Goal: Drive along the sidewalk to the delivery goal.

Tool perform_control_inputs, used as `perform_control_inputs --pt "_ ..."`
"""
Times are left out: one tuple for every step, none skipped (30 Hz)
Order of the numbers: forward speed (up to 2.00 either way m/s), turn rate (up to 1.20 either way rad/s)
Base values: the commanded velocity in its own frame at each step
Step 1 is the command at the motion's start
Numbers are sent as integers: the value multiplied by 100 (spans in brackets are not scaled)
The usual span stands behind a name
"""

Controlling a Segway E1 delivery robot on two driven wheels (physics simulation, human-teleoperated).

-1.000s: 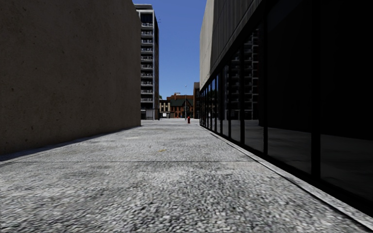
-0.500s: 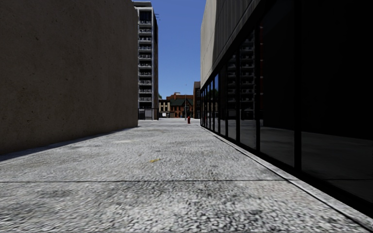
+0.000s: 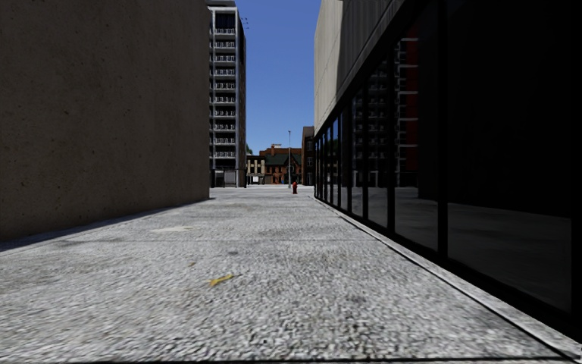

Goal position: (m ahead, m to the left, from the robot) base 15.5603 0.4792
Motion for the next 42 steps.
perform_control_inputs --pt "200 0" --pt "200 0" --pt "200 0" --pt "200 0" --pt "200 0" --pt "200 0" --pt "200 0" --pt "200 0" --pt "200 0" --pt "200 0" --pt "200 0" --pt "200 0" --pt "200 0" --pt "200 0" --pt "200 0" --pt "200 0" --pt "200 0" --pt "200 0" --pt "200 0" --pt "200 0" --pt "200 0" --pt "200 0" --pt "200 0" --pt "200 0" --pt "200 0" --pt "200 0" --pt "200 0" --pt "200 0" --pt "200 0" --pt "200 0" --pt "200 0" --pt "200 0" --pt "200 0" --pt "200 0" --pt "200 0" --pt "200 2" --pt "200 11" --pt "200 11" --pt "200 15" --pt "200 19" --pt "200 19" --pt "200 23"
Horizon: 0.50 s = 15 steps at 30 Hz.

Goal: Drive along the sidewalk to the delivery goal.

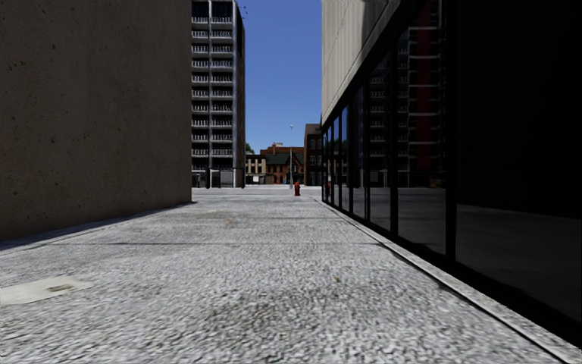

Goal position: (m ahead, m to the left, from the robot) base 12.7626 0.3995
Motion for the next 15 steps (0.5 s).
perform_control_inputs --pt "200 23" --pt "200 23" --pt "200 23" --pt "200 17" --pt "200 0" --pt "200 0" --pt "200 0" --pt "200 0" --pt "200 0" --pt "200 0" --pt "200 0" --pt "200 0" --pt "200 0" --pt "200 0" --pt "200 0"
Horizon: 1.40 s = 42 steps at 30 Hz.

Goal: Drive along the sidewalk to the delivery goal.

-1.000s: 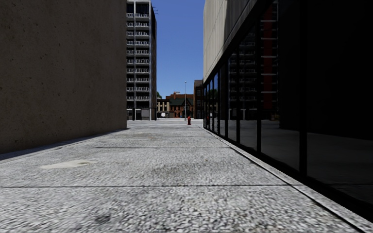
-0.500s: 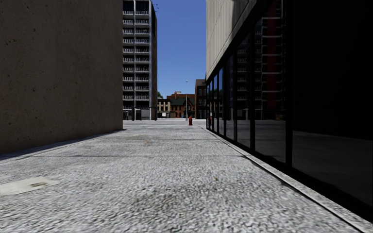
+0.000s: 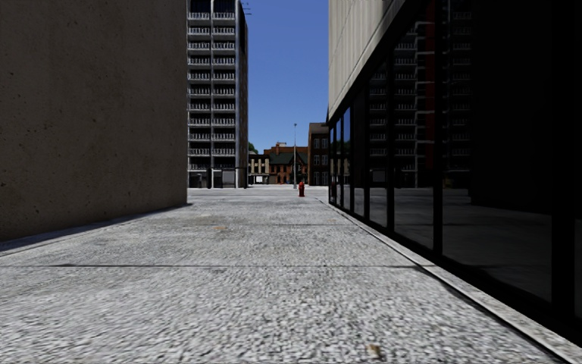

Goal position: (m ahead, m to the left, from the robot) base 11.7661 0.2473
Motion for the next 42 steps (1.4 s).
perform_control_inputs --pt "200 0" --pt "200 0" --pt "200 0" --pt "200 0" --pt "200 0" --pt "200 0" --pt "200 1" --pt "200 2" --pt "200 2" --pt "200 2" --pt "200 2" --pt "200 2" --pt "200 2" --pt "200 2" --pt "200 0" --pt "200 0" --pt "200 0" --pt "200 0" --pt "200 0" --pt "200 0" --pt "200 0" --pt "200 0" --pt "200 0" --pt "200 0" --pt "200 0" --pt "200 8" --pt "200 8" --pt "200 17" --pt "200 20" --pt "200 19" --pt "200 19" --pt "200 9" --pt "200 0" --pt "200 0" --pt "200 0" --pt "200 0" --pt "200 0" --pt "200 0" --pt "200 0" --pt "200 0" --pt "200 0" --pt "200 0"
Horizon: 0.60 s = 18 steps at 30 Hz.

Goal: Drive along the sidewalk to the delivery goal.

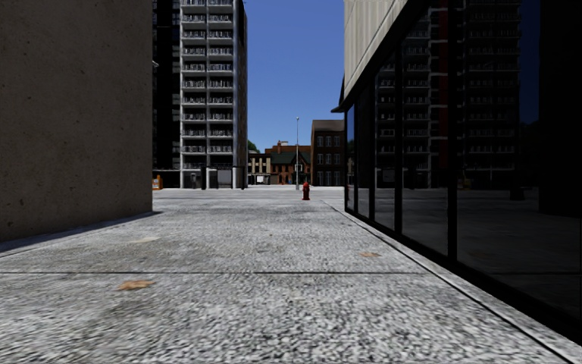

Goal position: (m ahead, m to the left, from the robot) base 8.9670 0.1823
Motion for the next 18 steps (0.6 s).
perform_control_inputs --pt "200 0" --pt "200 17" --pt "200 17" --pt "200 26" --pt "200 28" --pt "200 27" --pt "200 27" --pt "200 7" --pt "200 0" --pt "200 0" --pt "200 0" --pt "200 0" --pt "200 0" --pt "200 0" --pt "200 0" --pt "200 0" --pt "200 0" --pt "200 0"
